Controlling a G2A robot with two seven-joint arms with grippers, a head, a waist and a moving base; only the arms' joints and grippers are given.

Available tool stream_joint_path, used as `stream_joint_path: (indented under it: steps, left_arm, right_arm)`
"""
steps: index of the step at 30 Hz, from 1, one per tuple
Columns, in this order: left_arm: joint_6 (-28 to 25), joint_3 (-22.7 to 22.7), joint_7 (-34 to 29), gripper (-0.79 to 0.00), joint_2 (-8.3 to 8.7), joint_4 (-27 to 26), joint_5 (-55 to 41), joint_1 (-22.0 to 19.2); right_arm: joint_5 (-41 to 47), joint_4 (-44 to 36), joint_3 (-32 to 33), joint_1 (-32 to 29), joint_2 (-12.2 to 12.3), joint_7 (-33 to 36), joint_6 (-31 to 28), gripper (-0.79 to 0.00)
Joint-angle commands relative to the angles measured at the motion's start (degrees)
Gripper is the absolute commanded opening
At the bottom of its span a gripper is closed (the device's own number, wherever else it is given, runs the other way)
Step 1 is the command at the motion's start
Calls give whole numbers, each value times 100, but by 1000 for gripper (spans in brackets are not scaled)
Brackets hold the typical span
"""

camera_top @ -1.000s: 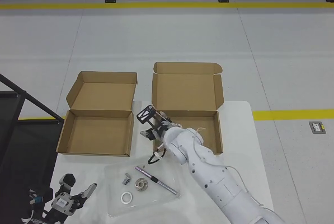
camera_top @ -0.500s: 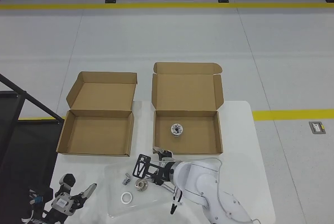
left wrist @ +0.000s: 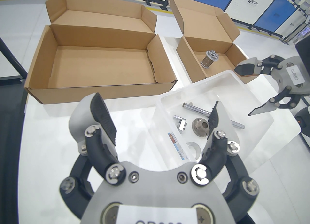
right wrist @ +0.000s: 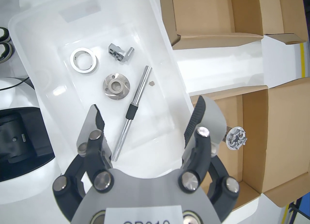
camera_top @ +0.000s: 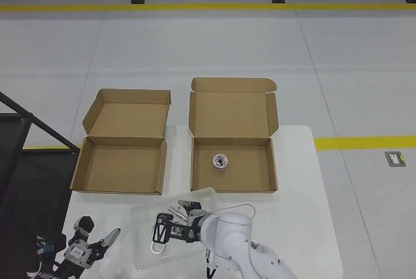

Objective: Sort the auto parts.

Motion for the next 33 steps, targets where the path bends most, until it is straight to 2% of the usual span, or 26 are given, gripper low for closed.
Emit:
stream_joint_path:
  steps: [1,6,15,21,27,33]
  left_arm:
    - [0,0,0,0,0,0,0,0]
    - [0,0,0,0,0,0,0,0]
    - [0,0,0,0,0,0,0,0]
    - [0,0,0,0,0,0,0,0]
    - [0,0,0,0,0,0,0,0]
    - [0,0,0,0,0,0,0,0]
  right_arm:
    - [127,120,-80,59,-40,283,67,-459]
    - [602,868,-264,519,-210,888,275,-456]
    - [1304,2295,-566,1311,-505,980,345,-425]
    - [1477,2773,-790,1514,-665,1084,601,-431]
    - [1611,3120,-1080,1643,-860,1400,948,-403]
    - [1725,3488,-1238,1820,-1070,1704,1528,-403]
